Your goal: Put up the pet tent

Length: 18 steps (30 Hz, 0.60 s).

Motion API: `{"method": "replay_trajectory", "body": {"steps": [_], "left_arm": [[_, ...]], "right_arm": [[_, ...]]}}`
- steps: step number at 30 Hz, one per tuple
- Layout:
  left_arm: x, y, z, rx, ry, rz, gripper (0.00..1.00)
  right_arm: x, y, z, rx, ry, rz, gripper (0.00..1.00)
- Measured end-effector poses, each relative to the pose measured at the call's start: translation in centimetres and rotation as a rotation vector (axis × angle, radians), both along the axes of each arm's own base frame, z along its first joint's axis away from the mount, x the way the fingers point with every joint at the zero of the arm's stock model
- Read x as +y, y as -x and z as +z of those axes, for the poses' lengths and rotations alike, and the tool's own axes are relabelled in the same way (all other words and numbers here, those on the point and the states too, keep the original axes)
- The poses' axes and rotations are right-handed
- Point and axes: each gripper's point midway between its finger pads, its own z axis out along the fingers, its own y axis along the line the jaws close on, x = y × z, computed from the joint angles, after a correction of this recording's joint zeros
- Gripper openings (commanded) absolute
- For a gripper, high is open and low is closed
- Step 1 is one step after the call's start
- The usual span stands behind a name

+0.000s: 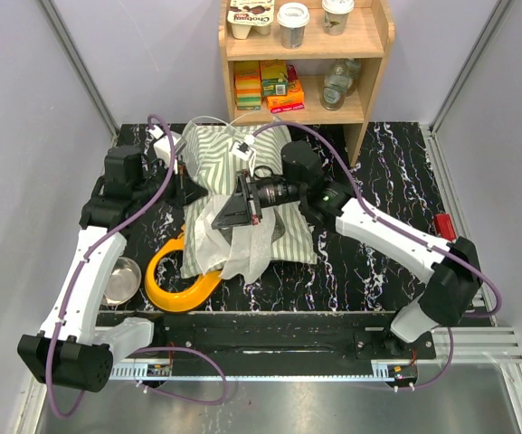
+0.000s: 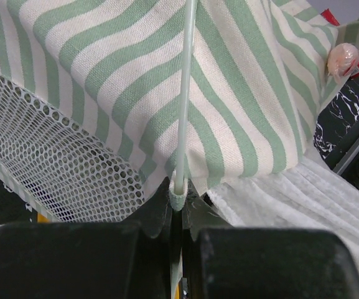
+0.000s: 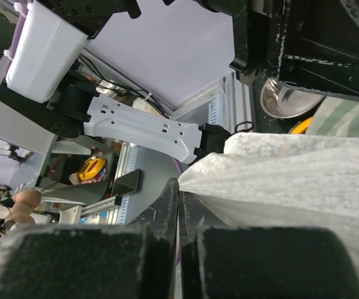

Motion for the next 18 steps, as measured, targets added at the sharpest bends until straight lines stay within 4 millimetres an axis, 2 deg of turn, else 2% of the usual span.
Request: {"method": "replay_trajectory", "body": {"steps": [5, 8, 12, 15, 18], "left_arm": [[-0.2, 0.2, 0.1, -0.001, 0.006, -0.013, 0.00], [-0.2, 0.1, 0.1, -0.003, 0.007, -0.013, 0.00], [-0.2, 0.1, 0.1, -0.002, 0.006, -0.012, 0.00], [-0.1, 0.0, 0.1, -0.004, 0.002, -0.005, 0.00], [0.2, -0.2, 0.0, -0.008, -0.010, 0.009, 0.00]], "right_arm": [[-0.9, -0.6, 0.8, -0.064, 0.046, -0.074, 0.00], [-1.3, -0.7, 0.3, -0.071, 0.075, -0.096, 0.00], [-0.8, -0.5, -0.2, -0.018, 0.084, -0.071, 0.00], [0.0, -0.7, -0.9, 0.004, 0.082, -0.056, 0.14], [0.6, -0.7, -3.7, -0.033, 0.177, -0.097, 0.31]]}}
